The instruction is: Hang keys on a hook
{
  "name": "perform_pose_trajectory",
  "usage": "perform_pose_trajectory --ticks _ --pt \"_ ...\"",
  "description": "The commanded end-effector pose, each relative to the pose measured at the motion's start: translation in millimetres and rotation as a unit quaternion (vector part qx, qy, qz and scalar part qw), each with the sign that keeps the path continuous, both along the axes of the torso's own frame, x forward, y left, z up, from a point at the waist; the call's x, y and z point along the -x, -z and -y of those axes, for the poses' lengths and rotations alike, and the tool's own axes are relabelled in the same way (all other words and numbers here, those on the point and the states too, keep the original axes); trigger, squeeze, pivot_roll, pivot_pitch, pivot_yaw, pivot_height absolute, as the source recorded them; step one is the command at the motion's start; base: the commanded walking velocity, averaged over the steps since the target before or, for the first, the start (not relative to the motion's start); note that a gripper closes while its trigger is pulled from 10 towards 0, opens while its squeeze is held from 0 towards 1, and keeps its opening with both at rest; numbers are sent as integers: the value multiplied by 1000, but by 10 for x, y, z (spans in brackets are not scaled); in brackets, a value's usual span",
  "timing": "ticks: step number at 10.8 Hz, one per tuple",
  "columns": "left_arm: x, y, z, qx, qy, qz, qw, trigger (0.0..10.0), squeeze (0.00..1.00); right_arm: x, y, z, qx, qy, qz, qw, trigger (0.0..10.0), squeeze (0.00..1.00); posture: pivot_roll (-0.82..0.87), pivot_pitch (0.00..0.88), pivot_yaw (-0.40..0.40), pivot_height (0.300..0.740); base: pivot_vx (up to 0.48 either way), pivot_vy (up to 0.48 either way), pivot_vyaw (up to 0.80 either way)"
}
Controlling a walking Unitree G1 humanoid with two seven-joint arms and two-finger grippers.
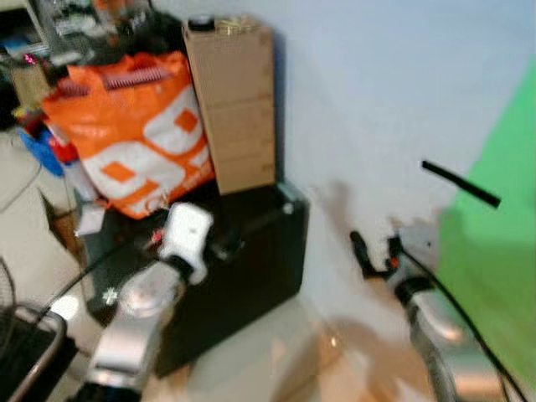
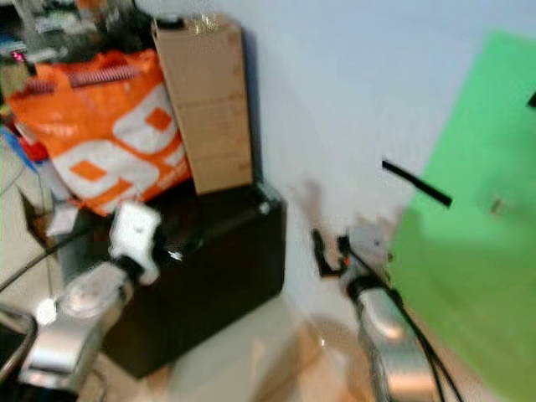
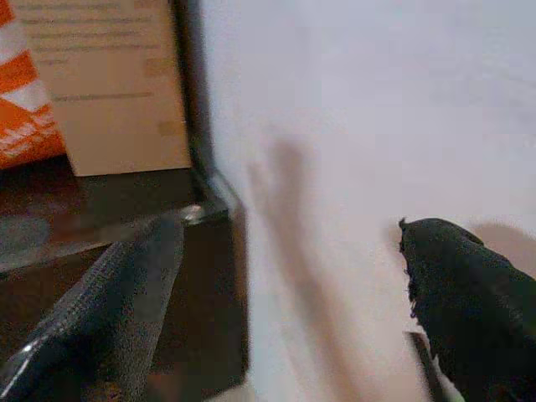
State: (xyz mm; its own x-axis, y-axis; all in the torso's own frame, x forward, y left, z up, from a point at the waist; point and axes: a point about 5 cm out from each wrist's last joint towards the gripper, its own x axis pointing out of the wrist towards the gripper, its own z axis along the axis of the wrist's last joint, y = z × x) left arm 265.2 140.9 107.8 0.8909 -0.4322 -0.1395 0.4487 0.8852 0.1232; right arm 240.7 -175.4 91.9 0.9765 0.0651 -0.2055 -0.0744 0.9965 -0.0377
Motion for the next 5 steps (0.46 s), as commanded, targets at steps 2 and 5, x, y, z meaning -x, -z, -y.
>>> perform_pose_trajectory --ticks 2,5 --pt "-36 -48 -92 -11 -16 7 1000 10000 0 -43 -30 -38 -1 -7 9 1000 10000 1000 -45 0 42 740 375 0 0" --pt "-47 -58 -92 -11 -18 9 1000 10000 0 -65 -37 -39 0 -9 11 1000 10000 1000 -39 0 38 740 372 0 0"
